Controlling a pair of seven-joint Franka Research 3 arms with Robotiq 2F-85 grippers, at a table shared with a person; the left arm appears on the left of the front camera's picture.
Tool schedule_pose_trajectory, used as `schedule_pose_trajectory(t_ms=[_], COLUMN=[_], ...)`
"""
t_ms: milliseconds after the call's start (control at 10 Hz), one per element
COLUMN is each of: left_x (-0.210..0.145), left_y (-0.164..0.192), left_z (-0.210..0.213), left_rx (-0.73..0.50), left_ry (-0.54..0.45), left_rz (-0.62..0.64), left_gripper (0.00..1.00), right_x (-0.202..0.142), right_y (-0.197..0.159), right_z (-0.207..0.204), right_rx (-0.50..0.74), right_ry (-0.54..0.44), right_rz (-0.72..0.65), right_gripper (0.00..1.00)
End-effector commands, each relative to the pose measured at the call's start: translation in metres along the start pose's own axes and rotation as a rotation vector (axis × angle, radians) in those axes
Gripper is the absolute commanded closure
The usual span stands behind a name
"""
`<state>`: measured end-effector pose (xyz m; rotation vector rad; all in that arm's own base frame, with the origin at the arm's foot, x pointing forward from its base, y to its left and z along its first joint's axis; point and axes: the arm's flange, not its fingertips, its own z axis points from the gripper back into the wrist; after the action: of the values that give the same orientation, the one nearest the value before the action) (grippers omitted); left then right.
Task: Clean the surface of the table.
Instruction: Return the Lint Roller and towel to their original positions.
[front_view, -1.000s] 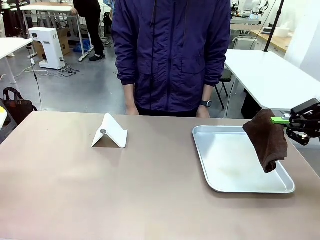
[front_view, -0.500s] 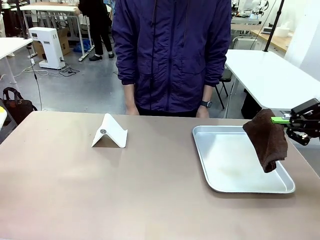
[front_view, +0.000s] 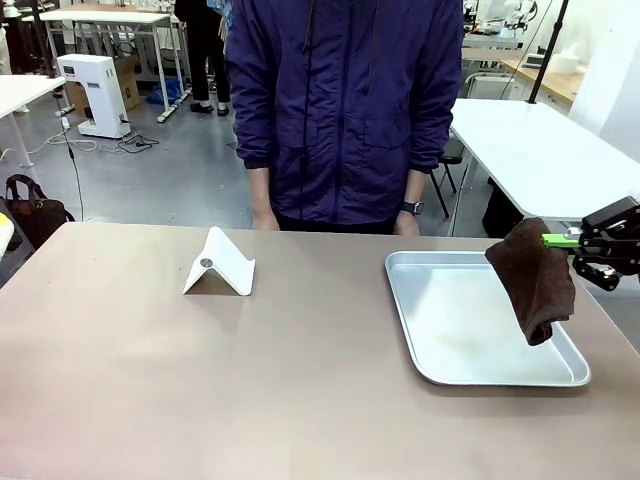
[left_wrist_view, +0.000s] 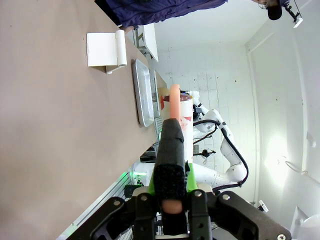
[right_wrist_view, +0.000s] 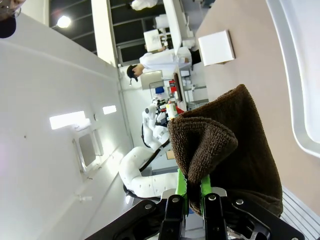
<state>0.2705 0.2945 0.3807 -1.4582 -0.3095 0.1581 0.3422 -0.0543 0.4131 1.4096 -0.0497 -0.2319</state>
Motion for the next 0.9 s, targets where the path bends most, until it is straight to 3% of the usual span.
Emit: schedule_pose_trajectory(t_ms=[0, 200, 400, 700, 800], left_x=[0.003, 0.02, 0.05, 0.073, 0.083], left_y=[-0.008, -0.036, -0.066, -0.105, -0.114], left_z=[-0.012, -0.049, -0.1, -0.193, -0.236], left_rx=[0.041, 0.099, 0.186, 0.32, 0.38], left_ry=[0.026, 0.147, 0.192, 0.162, 0.092], left_rz=[0.005, -0.029, -0.018, -0.014, -0.054], left_gripper=[0.78, 0.78, 0.78, 0.78, 0.78], right_x=[0.007, 0.015, 0.026, 0.037, 0.042], right_y=[0.009, 0.035, 0.055, 0.067, 0.064], right_z=[-0.014, -0.059, -0.116, -0.214, -0.254], right_rx=[0.004, -0.036, -0.101, -0.168, -0.222], right_ry=[-0.027, 0.026, 0.075, -0.026, -0.019], right_rz=[0.003, 0.023, 0.045, 0.055, 0.039], right_gripper=[0.88, 0.88, 0.88, 0.88, 0.88])
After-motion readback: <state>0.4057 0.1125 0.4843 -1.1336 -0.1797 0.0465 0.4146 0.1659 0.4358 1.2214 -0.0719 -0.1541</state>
